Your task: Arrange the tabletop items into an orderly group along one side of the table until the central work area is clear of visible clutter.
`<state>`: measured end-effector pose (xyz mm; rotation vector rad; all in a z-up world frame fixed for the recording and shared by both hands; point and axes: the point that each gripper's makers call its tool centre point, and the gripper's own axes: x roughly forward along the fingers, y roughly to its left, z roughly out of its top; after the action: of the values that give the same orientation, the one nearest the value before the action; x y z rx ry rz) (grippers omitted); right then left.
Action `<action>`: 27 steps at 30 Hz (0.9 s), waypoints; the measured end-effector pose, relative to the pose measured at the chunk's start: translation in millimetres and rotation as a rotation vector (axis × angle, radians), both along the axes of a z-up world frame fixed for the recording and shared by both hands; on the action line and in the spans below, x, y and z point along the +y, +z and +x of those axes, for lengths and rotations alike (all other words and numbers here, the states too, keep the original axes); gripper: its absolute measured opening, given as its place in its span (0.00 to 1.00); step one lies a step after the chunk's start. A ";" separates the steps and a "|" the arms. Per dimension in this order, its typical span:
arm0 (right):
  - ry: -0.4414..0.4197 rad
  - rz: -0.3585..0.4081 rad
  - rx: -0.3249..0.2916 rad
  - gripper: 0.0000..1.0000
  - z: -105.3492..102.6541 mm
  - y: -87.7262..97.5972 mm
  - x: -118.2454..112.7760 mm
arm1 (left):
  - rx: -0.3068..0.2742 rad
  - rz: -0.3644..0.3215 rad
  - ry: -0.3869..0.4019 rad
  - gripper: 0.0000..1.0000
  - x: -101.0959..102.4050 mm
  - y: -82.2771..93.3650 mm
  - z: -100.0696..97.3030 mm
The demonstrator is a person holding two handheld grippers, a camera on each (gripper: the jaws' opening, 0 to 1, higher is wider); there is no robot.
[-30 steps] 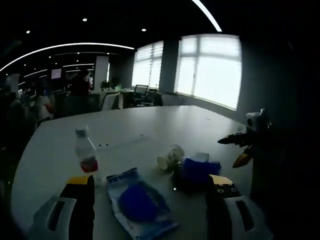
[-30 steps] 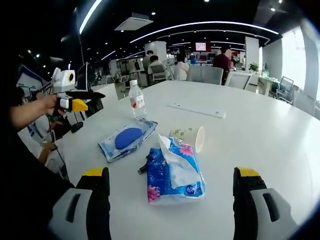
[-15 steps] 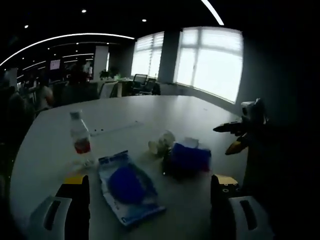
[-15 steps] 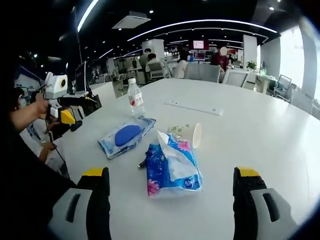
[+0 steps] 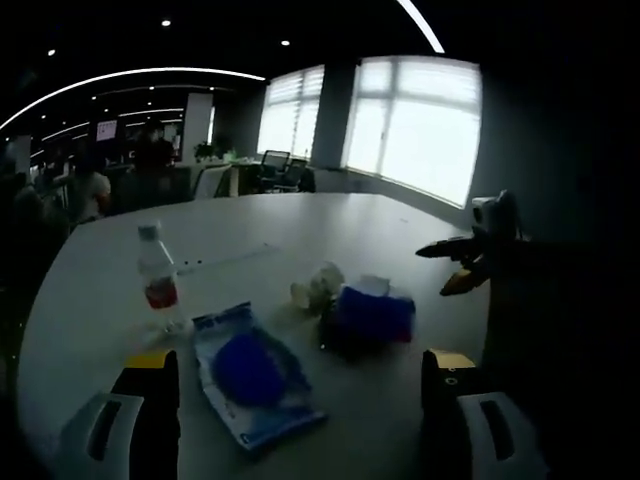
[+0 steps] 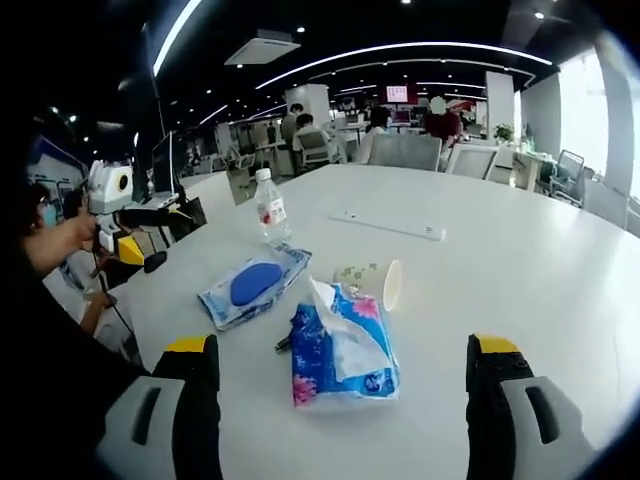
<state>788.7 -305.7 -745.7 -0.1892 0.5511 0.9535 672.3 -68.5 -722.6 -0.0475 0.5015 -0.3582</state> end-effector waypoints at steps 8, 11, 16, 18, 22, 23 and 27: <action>0.045 -0.004 -0.020 0.89 5.6 0.3 12.8 | -0.002 0.014 0.005 1.00 -0.2 1.1 -2.9; 0.052 -0.007 -0.014 0.87 12.0 -3.8 16.7 | -0.002 0.017 0.009 0.99 1.4 -0.2 -5.0; 0.071 -0.002 -0.008 0.76 24.0 -8.1 27.3 | -0.009 0.019 0.008 0.99 0.1 0.8 -7.6; 0.082 0.008 0.003 0.73 26.3 -9.9 32.1 | -0.011 0.018 0.010 0.99 -1.1 1.7 -8.6; 0.102 0.021 0.015 0.71 33.7 -13.4 42.5 | -0.011 0.024 0.010 0.99 -2.0 2.0 -10.5; 0.103 0.027 0.025 0.71 36.6 -14.6 45.3 | -0.009 0.025 0.010 0.99 -2.2 1.8 -11.1; 0.109 0.027 0.028 0.65 44.3 -17.7 54.4 | -0.004 0.021 0.014 0.99 -2.0 2.3 -13.6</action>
<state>833.0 -251.2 -763.4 -0.1830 0.5576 1.0699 658.7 -70.5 -720.3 -0.0303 0.5008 -0.3396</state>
